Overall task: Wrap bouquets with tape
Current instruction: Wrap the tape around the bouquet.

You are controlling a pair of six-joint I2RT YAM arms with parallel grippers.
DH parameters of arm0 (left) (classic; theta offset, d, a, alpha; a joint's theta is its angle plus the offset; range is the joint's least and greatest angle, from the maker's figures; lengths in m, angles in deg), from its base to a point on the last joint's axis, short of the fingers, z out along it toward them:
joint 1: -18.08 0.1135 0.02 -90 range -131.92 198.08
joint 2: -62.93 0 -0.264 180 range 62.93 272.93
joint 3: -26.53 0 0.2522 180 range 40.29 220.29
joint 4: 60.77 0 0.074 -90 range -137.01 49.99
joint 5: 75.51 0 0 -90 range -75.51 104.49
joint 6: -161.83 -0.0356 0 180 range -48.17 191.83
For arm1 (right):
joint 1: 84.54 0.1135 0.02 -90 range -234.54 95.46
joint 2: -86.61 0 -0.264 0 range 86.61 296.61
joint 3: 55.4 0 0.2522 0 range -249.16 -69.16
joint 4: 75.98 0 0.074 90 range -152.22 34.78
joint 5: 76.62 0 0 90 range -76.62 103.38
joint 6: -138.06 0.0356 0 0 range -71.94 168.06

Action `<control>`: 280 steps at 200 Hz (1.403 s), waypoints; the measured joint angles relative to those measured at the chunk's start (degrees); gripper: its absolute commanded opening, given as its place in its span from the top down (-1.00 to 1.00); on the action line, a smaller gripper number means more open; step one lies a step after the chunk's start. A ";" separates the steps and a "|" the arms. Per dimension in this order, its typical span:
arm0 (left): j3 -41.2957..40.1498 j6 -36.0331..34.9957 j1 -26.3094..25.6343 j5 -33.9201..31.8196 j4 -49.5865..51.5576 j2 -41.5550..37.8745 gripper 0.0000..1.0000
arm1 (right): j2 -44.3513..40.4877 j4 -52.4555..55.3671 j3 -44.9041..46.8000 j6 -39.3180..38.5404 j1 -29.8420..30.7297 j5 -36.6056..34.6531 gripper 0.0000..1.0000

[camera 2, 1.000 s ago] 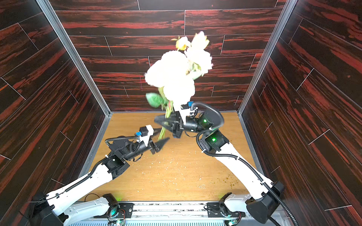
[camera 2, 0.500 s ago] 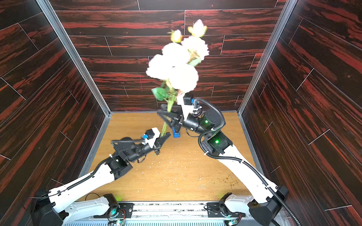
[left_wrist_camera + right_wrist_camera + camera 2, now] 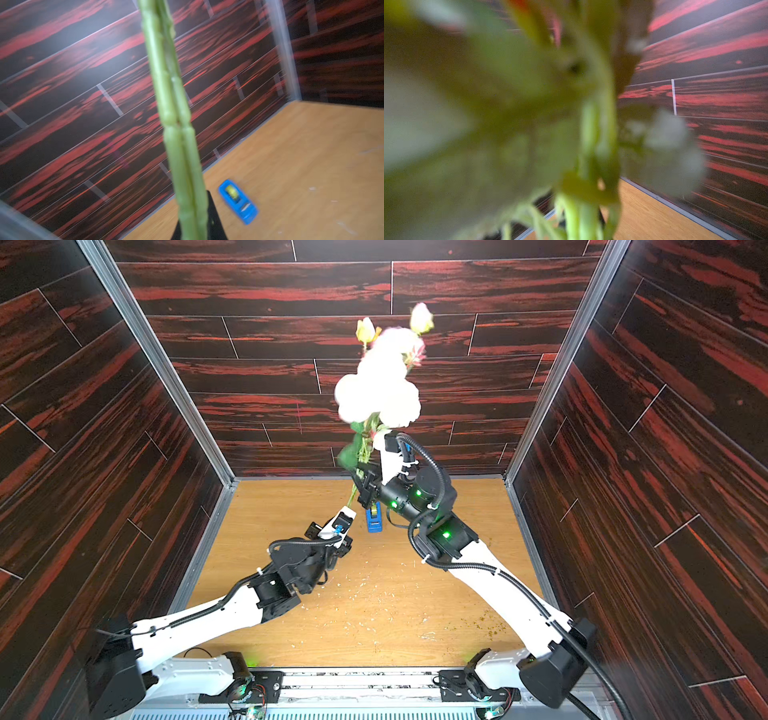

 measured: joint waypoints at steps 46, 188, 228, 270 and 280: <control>-0.31 11.19 4.17 14.49 2.38 -5.14 -0.38 | -0.35 -0.04 0.20 -4.31 0.11 7.98 1.00; -0.68 27.21 6.69 48.02 1.99 -9.42 1.00 | -5.01 -11.82 4.85 4.04 0.22 18.27 0.39; -0.57 16.50 2.56 27.52 4.83 -7.89 1.00 | -2.93 -12.26 6.01 7.76 0.98 7.39 0.70; 4.07 3.34 -1.95 4.98 4.94 -2.14 0.80 | -0.55 -15.37 5.84 8.48 1.81 -0.94 1.00; 4.81 1.33 -2.47 2.49 4.68 -1.60 0.22 | -0.55 -16.17 5.97 8.39 1.81 -1.77 1.00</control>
